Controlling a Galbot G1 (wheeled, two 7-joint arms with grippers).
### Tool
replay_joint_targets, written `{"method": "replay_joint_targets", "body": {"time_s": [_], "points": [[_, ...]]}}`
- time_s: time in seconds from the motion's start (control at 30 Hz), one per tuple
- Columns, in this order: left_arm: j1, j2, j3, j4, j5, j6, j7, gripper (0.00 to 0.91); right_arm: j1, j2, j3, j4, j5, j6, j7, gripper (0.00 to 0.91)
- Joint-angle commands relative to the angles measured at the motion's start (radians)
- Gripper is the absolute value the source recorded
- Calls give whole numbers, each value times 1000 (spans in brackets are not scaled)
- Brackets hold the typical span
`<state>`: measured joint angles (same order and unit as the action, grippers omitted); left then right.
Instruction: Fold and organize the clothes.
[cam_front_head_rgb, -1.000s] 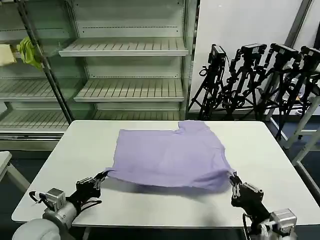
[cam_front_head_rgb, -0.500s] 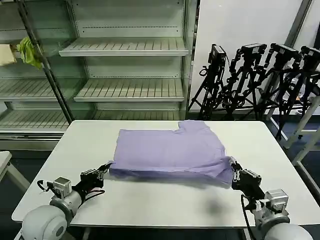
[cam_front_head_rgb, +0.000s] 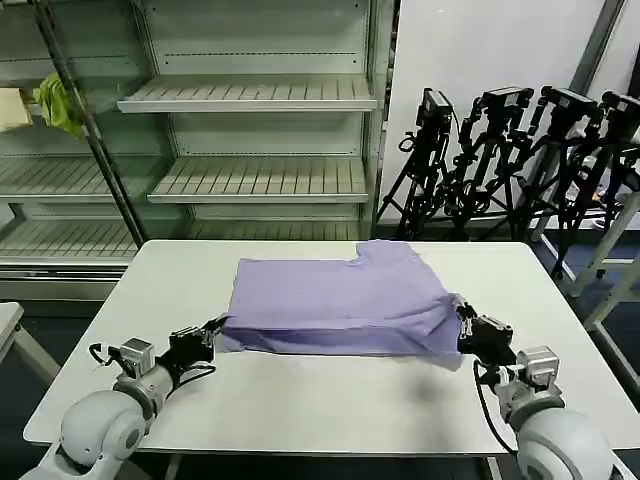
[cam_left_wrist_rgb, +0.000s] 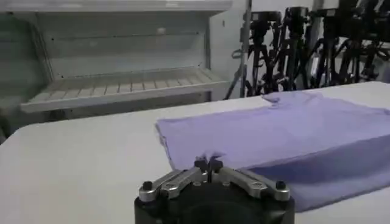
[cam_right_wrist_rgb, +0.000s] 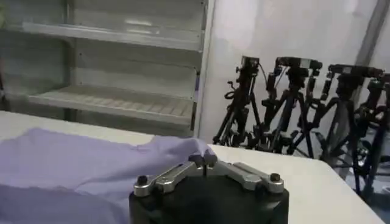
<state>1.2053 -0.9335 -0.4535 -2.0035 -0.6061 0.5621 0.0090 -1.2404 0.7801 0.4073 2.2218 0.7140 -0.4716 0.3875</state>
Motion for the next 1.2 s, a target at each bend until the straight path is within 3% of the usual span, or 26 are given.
{"method": "replay_joint_targets", "body": {"time_s": [0.03, 0.53, 1.17, 1.2], "points": [[-40, 0, 22, 35, 1, -1, 1, 10, 63, -3, -26, -30, 3, 1, 0, 0], [-99, 4, 64, 94, 4, 0, 1, 10, 195, -13, -126, -115, 2, -20, -20, 0], [-128, -7, 92, 139, 25, -3, 2, 10, 230, -7, -157, -182, -20, -32, -47, 0], [-128, -7, 92, 141, 25, -3, 1, 40, 230, -5, -160, -183, -22, -32, -48, 0]]}}
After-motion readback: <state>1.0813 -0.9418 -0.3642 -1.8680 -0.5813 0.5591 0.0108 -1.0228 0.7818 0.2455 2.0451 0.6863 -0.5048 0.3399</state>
